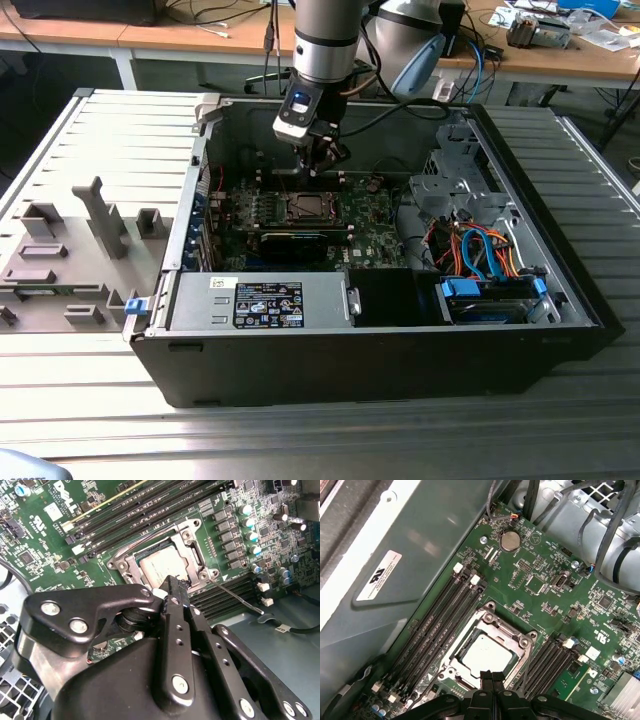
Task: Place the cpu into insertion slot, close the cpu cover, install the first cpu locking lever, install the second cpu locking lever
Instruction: 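Install the first cpu locking lever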
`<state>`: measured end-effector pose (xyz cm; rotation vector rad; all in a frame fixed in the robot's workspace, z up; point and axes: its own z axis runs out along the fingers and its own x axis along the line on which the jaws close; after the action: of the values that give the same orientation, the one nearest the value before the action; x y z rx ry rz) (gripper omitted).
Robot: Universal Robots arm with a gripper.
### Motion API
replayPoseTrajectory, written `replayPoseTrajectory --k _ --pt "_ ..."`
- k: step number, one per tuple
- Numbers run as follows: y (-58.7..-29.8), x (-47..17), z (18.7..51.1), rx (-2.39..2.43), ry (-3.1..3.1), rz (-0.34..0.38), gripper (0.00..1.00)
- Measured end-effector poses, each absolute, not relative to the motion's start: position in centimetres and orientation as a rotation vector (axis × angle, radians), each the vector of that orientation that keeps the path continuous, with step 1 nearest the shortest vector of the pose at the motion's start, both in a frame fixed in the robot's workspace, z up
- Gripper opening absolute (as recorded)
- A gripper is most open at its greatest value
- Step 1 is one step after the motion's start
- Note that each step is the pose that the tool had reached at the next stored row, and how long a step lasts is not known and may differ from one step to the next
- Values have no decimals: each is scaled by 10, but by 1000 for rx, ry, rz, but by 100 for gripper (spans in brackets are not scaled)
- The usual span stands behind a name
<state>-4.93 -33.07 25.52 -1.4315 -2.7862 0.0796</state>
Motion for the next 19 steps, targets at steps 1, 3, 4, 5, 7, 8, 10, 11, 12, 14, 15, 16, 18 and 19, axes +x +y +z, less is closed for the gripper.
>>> replayPoseTrajectory --k 1,3,4,5,7,8,10,11,12,14,15,16,18,19 --pt "-331 -49 255 -1429 -2788 80 11" --pt "-331 -49 255 -1422 -2791 80 11" --pt "-331 -49 255 -1419 -2793 80 11" --pt "-331 -49 255 -1414 -2795 80 11" --pt "-331 -49 255 -1407 -2799 80 11" --pt "-331 -49 255 -1404 -2801 80 11" --pt "-331 -49 255 -1397 -2805 80 11" --pt "-331 -49 255 -1392 -2807 80 11" --pt "-331 -49 255 -1387 -2809 80 11" --pt "-331 -49 255 -1350 -2828 80 11" --pt "-331 -49 255 -1327 -2840 80 11" --pt "-331 -49 255 -1306 -2850 80 11" --pt "-331 -49 255 -1299 -2853 80 11" --pt "-331 -49 255 -1293 -2856 80 11"
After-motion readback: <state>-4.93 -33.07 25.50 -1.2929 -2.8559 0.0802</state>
